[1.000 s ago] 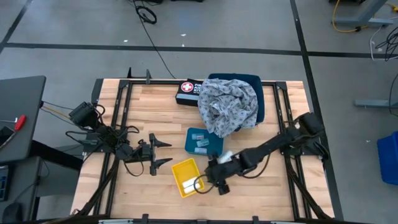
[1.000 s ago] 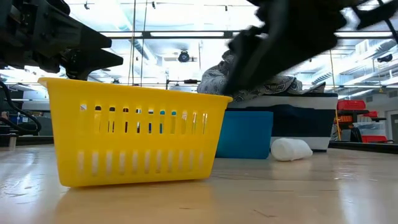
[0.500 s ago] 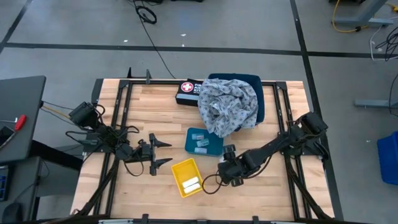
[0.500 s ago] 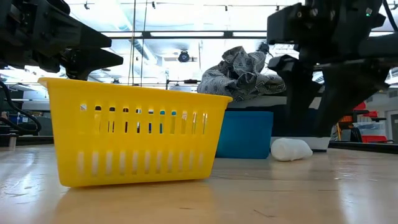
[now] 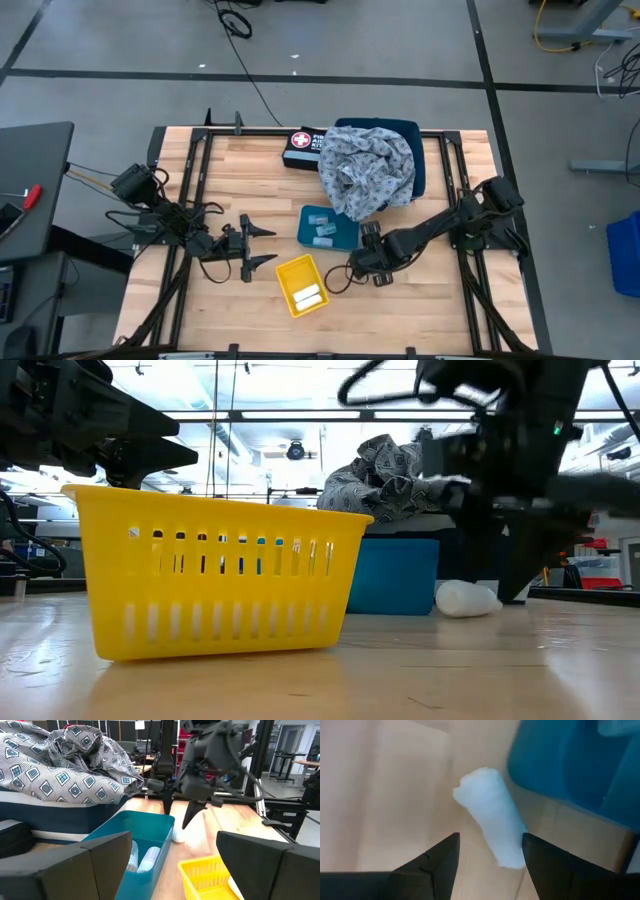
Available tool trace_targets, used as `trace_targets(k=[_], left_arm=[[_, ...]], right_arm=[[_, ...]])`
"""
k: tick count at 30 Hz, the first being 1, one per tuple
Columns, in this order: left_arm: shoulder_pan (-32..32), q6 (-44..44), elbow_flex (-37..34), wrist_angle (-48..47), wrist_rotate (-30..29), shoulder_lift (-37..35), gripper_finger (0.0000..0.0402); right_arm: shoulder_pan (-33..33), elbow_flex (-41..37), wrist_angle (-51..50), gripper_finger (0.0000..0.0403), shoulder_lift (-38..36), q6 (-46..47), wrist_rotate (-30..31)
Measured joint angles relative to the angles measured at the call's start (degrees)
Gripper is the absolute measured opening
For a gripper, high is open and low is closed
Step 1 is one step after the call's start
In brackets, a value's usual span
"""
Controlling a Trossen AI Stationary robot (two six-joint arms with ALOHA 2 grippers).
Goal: Pick & place medical supplies in basket/bin
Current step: Put the white rolled gauze into the yellow bin
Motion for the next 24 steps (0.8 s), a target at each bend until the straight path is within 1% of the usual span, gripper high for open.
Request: trace_targets(k=[4, 9, 13, 15, 17, 19, 22, 23, 24], left_arm=[[0.00, -0.01, 0.00, -0.02, 0.00, 0.00, 0.0293], [0.00, -0.01, 0.00, -0.02, 0.00, 0.00, 0.0293], [0.00, -0.01, 0.00, -0.07, 0.00, 0.00, 0.0293], [0.00, -0.01, 0.00, -0.09, 0.00, 0.00, 0.0293], [0.00, -0.06, 0.00, -0.34, -0.02, 0.00, 0.0293], [0.00, -0.14, 0.00, -0.48, -0.02, 0.00, 0.0293], [0.00, -0.22, 0.00, -0.48, -0.02, 0.00, 0.0293], [0.00, -0.21, 0.00, -0.48, -0.01, 0.00, 0.0293], [-0.01, -0.21, 0.00, -0.48, 0.00, 0.00, 0.0293]], right_arm=[[-1.37, -3.52, 3.91, 0.0224, 0.02, -1.19, -0.44], [-2.53, -5.71, 6.92, 0.0224, -0.26, -1.91, -1.13], [-2.61, -5.89, 7.38, 0.0208, -0.24, -0.98, -1.71], [-2.18, -5.93, 7.46, 0.0188, -0.21, 0.46, -2.09], [-1.34, -5.98, 7.55, 0.0158, -0.13, 1.86, -1.90], [-0.17, -6.00, 7.66, 0.0116, -0.04, 3.29, -1.67], [1.87, -6.06, 7.71, 0.0042, -0.02, 4.96, -1.15], [2.60, -6.06, 7.99, 0.0032, 0.00, 5.36, -1.02], [3.36, -6.06, 8.55, 0.0031, 0.00, 6.08, -1.29]])
